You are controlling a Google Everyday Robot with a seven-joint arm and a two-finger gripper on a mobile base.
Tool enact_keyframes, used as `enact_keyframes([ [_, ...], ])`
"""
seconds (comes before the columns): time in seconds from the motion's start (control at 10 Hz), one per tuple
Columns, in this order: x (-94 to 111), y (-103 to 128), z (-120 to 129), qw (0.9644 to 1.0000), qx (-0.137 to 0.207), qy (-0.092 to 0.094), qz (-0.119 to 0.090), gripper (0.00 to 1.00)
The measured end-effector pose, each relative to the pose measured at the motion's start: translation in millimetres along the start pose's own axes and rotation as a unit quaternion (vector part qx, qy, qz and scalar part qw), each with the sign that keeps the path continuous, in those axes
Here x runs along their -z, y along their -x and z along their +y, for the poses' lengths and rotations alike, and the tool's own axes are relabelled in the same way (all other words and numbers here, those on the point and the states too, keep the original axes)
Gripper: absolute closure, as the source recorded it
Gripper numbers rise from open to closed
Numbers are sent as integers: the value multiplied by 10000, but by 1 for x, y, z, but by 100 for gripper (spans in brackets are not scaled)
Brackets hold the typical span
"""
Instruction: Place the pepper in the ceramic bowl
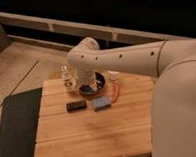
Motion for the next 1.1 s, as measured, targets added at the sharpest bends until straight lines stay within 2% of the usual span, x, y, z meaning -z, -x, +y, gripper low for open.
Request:
enact_keyframes([
  [0.2,-7,6,-63,9988,-467,-176,-21,35],
  [0.3,-5,12,-81,9978,-635,-142,-94,35],
  [0.4,0,20,-114,9953,-924,-163,-220,35],
  [0.5,1,22,-122,9944,-1004,-171,-266,35],
  [0.7,1,22,-116,9948,-982,-135,-253,35],
  [0.9,0,26,-121,9939,-1054,-188,-279,35],
  [1.1,-3,55,-153,9887,-1344,-411,-517,35],
])
